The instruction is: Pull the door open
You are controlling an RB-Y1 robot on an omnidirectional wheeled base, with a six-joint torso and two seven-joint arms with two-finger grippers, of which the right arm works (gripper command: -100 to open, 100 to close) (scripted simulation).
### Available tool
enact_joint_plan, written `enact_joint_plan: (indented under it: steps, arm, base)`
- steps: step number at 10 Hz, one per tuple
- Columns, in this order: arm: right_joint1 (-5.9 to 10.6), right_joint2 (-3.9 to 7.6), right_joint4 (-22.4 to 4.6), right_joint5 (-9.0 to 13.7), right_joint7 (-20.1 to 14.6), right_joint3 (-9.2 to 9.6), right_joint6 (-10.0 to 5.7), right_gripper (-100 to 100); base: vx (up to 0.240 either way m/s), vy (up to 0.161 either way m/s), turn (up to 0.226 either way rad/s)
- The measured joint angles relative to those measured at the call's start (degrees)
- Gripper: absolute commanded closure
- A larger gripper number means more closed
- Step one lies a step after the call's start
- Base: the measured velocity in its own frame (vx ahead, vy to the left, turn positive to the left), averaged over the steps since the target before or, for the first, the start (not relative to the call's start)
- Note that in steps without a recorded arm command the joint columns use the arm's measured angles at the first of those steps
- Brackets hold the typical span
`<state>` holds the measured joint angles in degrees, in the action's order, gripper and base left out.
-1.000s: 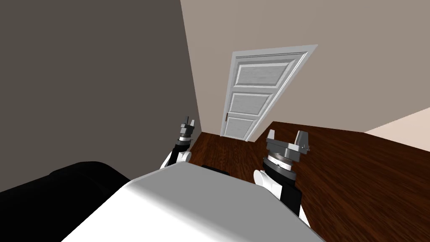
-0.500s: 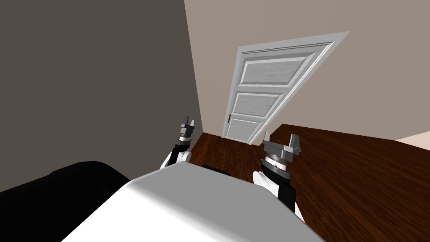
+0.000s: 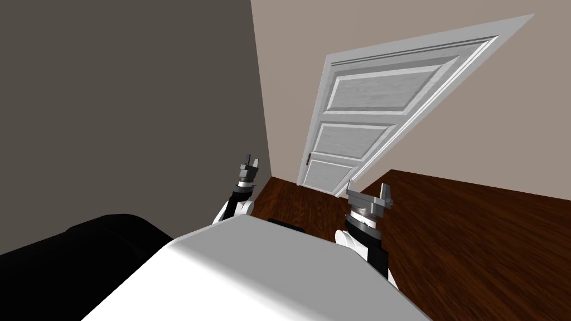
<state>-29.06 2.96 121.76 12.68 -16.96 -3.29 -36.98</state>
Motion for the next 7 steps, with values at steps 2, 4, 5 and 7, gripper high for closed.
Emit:
enact_joint_plan:
  steps: [2, 4, 5, 7]
  arm:
    - [-0.57, 0.42, -1.8, 0.8, -2.1, 0.10, -0.99, -100]
    - [-0.79, 0.68, -3.5, 1.6, -4.1, 0.21, -1.60, -100]
    - [-0.92, 0.83, -4.3, 2.0, -5.1, 0.21, -1.74, -100]
    - [-1.22, 1.33, -6.2, 3.0, -7.4, 0.06, -2.42, -100]
  base:
    - [0.090, 0.013, 0.093]
    - [0.097, -0.001, 0.119]
    - [0.107, -0.004, 0.111]
    - [0.107, 0.004, 0.109]
